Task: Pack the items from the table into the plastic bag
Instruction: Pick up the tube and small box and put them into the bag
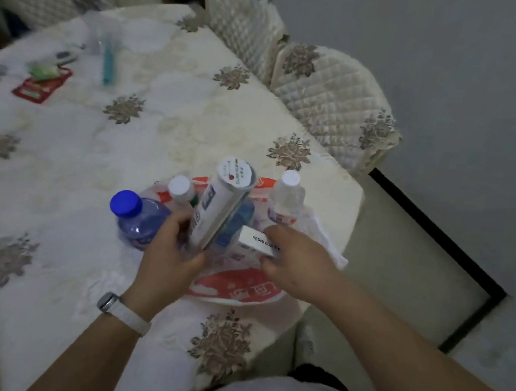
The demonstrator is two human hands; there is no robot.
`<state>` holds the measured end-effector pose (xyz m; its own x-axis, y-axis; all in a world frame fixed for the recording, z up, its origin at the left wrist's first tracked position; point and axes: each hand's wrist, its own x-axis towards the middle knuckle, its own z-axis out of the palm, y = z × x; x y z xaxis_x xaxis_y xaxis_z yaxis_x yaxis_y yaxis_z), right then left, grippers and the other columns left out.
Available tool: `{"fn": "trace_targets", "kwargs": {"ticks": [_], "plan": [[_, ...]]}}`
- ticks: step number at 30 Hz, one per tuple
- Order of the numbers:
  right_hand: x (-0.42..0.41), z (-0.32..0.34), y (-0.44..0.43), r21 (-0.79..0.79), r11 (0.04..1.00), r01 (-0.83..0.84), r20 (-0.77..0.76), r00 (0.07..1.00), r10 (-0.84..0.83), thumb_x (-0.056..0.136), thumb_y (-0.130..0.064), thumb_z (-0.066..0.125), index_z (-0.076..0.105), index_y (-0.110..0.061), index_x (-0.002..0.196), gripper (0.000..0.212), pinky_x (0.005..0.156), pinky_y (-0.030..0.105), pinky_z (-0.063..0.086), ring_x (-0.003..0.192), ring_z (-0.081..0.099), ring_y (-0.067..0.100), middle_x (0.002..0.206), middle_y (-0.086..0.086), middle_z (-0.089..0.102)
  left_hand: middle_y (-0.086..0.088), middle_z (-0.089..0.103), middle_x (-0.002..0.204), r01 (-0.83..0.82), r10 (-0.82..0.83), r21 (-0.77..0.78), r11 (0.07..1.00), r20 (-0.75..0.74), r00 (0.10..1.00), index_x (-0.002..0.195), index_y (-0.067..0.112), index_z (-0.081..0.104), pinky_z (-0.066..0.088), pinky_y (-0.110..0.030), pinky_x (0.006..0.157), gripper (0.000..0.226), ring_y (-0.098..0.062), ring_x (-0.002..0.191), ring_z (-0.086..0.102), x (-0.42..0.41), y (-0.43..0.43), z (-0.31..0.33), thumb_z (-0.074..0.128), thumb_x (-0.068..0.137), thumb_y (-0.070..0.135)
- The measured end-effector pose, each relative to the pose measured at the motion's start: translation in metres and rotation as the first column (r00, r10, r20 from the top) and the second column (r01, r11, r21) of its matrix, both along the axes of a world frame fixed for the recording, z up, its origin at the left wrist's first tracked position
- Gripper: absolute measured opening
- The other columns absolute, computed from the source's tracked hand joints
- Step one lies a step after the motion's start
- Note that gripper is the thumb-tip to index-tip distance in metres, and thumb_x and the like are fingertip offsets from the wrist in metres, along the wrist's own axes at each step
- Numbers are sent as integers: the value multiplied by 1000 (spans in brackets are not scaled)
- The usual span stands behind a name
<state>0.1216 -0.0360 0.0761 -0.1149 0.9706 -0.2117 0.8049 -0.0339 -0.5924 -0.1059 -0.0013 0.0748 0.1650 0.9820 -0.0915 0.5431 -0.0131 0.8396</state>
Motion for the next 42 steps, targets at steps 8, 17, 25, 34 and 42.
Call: {"fn": "trace_targets", "kwargs": {"ticks": [8, 17, 25, 34, 42], "plan": [[21, -28, 44, -92, 936, -340, -53, 940, 337, 86, -33, 58, 52, -26, 128, 43, 83, 39, 53, 105, 61, 24, 119, 0, 64, 31, 51, 101, -72, 73, 16, 997, -366, 928, 112, 42, 47, 42, -11, 70, 51, 3, 88, 55, 8, -14, -13, 74, 79, 14], [37, -32, 49, -91, 916, -392, -69, 920, 387, 82, -31, 63, 54, -31, 128, 47, 80, 41, 55, 104, 64, 20, 120, -3, 65, 3, 63, 104, 75, 1, 102, 992, -601, 799, 111, 22, 57, 50, -33, 72, 43, -21, 90, 59, 5, -20, -40, 70, 73, 7], [57, -30, 28, -44, 969, -242, 94, 965, 245, 89, -35, 56, 55, -20, 123, 37, 78, 34, 47, 104, 59, 23, 117, 2, 63, -3, 64, 110, 79, -14, 78, 994, -617, 786, 120, 18, 57, 52, -35, 75, 52, -26, 95, 61, -7, -20, -59, 69, 70, 8], [35, -7, -10, 39, 996, -85, 228, 971, 74, 94, -39, 52, 50, -23, 134, 44, 88, 31, 44, 120, 51, 14, 135, -8, 53, -10, 66, 111, 185, -108, 110, 977, -496, 862, 125, 11, 59, 54, -40, 80, 64, -32, 95, 63, -24, -15, -70, 65, 64, 27], [6, 14, -35, 306, 951, -29, 299, 952, -67, 86, -30, 67, 64, -16, 119, 36, 83, 29, 48, 110, 59, 18, 122, -2, 64, -2, 60, 123, 247, -146, 220, 944, -395, 907, 131, 18, 54, 50, -37, 92, 64, -22, 110, 57, -35, -19, -67, 75, 72, 30]]}}
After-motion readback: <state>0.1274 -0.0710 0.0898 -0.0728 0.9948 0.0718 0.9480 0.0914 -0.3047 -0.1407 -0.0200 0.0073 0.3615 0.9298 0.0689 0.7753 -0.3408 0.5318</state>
